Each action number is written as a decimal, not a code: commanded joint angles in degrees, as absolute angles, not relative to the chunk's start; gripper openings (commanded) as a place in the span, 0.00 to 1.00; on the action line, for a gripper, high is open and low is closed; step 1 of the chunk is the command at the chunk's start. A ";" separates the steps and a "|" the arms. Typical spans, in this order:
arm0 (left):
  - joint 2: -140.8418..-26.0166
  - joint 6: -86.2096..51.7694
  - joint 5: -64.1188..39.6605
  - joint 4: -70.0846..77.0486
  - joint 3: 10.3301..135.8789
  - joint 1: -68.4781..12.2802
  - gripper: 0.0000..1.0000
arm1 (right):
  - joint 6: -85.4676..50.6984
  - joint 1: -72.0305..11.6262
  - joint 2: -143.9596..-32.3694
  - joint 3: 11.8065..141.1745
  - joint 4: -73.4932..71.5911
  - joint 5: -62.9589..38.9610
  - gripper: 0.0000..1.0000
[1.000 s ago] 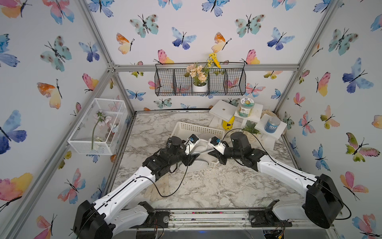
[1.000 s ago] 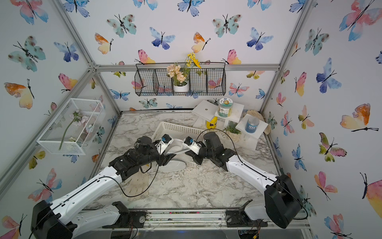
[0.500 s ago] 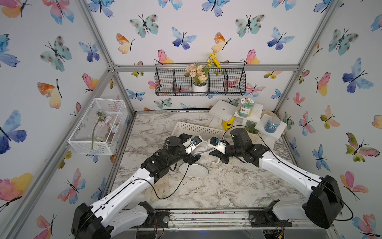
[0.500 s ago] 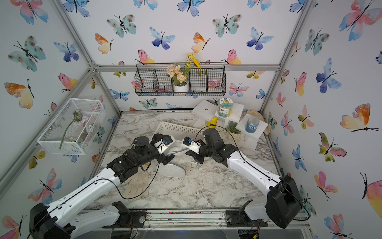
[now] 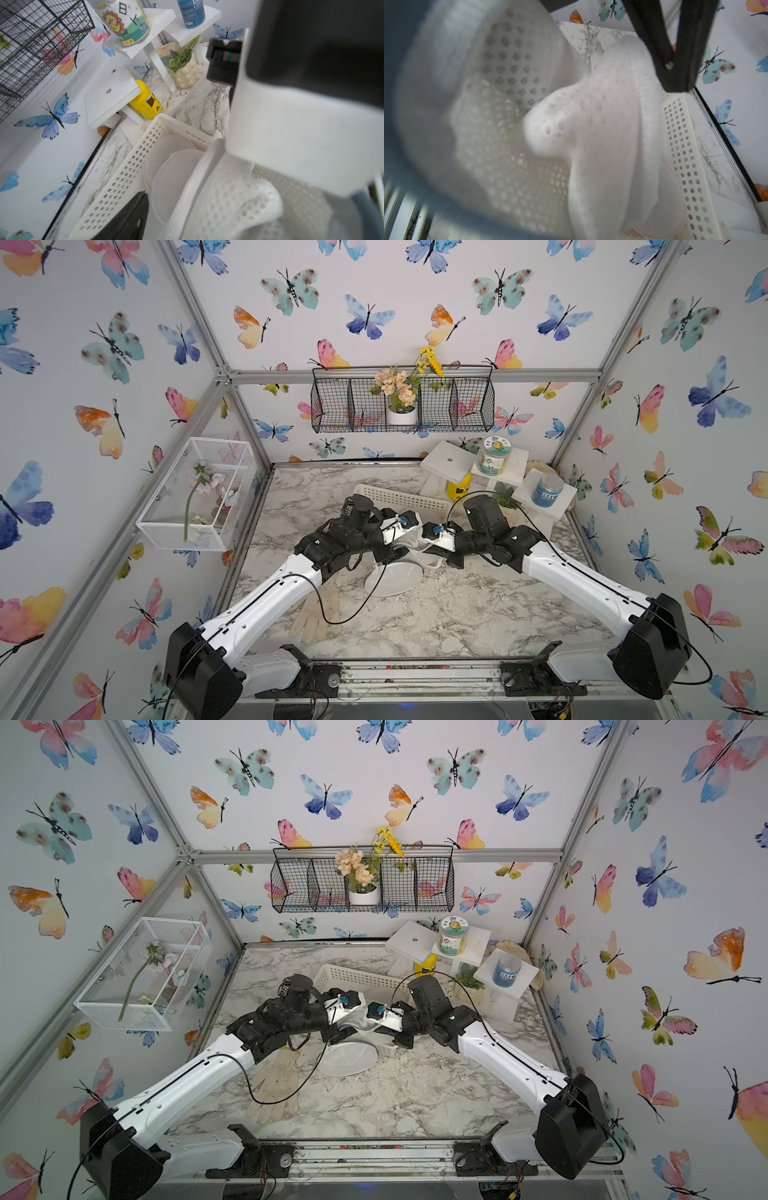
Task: Turn the laundry bag inside out
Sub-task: Turn over the laundry bag.
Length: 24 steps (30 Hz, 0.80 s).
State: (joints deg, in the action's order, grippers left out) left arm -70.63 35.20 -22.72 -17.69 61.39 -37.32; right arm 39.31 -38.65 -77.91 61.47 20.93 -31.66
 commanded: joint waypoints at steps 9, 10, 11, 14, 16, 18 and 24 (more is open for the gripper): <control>-70.62 31.55 -32.87 -20.92 61.88 -35.34 0.28 | 36.33 -38.59 -75.45 61.88 18.80 -30.40 0.03; -70.60 31.08 -33.76 -21.01 61.78 -35.33 0.23 | 35.30 -38.58 -75.32 61.88 18.27 -30.04 0.02; -70.56 30.73 -34.57 -21.05 61.72 -35.33 0.19 | 34.41 -38.59 -75.33 62.00 17.97 -29.74 0.03; -70.41 29.51 -36.17 -21.03 61.22 -35.33 0.26 | 31.50 -38.59 -75.81 62.93 17.79 -29.18 0.03; -70.23 29.11 -36.85 -21.02 60.89 -35.30 0.34 | 29.85 -38.58 -76.49 64.11 18.52 -29.18 0.03; -69.98 29.06 -37.26 -21.09 60.59 -35.29 0.39 | 29.02 -38.58 -77.36 65.15 19.51 -29.36 0.03; -70.25 29.55 -37.96 -22.76 60.97 -35.24 0.49 | 28.39 -38.58 -78.90 67.05 21.58 -27.85 0.03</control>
State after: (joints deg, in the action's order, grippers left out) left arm -70.98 30.24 -34.13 -20.58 61.23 -35.20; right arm 30.63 -38.50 -78.26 64.95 21.85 -28.91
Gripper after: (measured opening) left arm 0.477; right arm 0.071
